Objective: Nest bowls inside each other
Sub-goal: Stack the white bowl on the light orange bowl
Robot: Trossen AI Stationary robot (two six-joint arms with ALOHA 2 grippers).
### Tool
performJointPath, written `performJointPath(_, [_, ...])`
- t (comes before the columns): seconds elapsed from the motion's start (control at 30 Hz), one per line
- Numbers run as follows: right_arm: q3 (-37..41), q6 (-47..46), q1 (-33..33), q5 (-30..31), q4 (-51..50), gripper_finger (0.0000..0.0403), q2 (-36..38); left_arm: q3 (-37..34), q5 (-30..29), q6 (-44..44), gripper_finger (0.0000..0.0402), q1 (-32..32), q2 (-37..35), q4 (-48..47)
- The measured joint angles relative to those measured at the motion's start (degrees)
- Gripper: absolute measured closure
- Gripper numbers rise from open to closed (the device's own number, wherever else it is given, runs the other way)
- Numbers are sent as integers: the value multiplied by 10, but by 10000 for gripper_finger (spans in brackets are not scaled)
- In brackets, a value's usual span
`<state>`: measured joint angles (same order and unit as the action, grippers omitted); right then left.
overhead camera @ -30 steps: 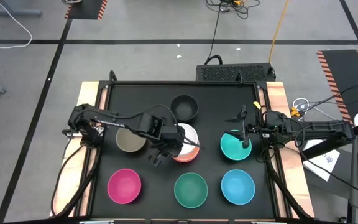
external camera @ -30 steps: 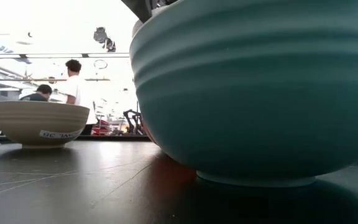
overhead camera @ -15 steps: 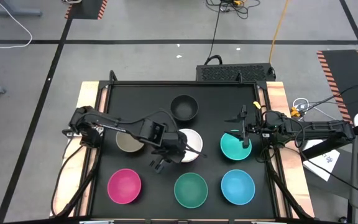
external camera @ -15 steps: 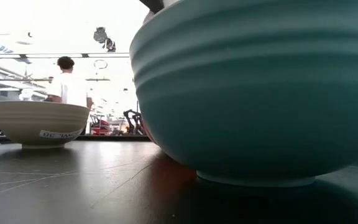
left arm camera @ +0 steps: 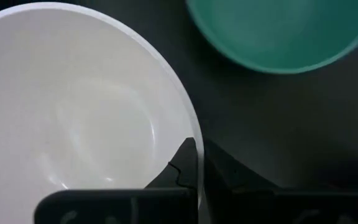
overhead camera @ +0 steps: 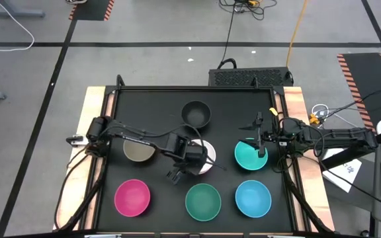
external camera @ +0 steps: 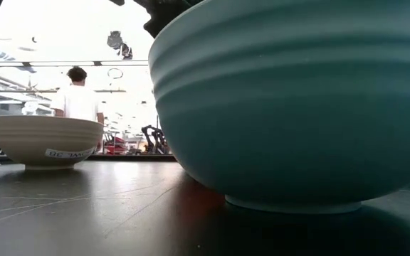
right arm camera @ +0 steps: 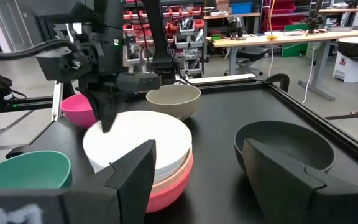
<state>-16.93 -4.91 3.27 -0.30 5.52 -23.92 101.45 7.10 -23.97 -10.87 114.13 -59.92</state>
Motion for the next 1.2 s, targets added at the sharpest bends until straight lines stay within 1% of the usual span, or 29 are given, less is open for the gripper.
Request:
performJointPath(0.13, [0,0,0,0,0,167,0,0,-21,-4,396,1,-1,0])
performJointPath(0.57, [0,0,0,0,0,167,0,0,-27,-3,396,1,-1,-15])
performJointPath(0.7, [0,0,0,0,0,167,0,0,-56,-3,396,-7,-1,3])
performJointPath(0.83, [0,-3,0,0,0,167,0,0,-54,1,396,-9,-1,16])
performJointPath(1.2, [0,-11,0,-15,0,167,0,0,-57,11,396,-7,-1,2])
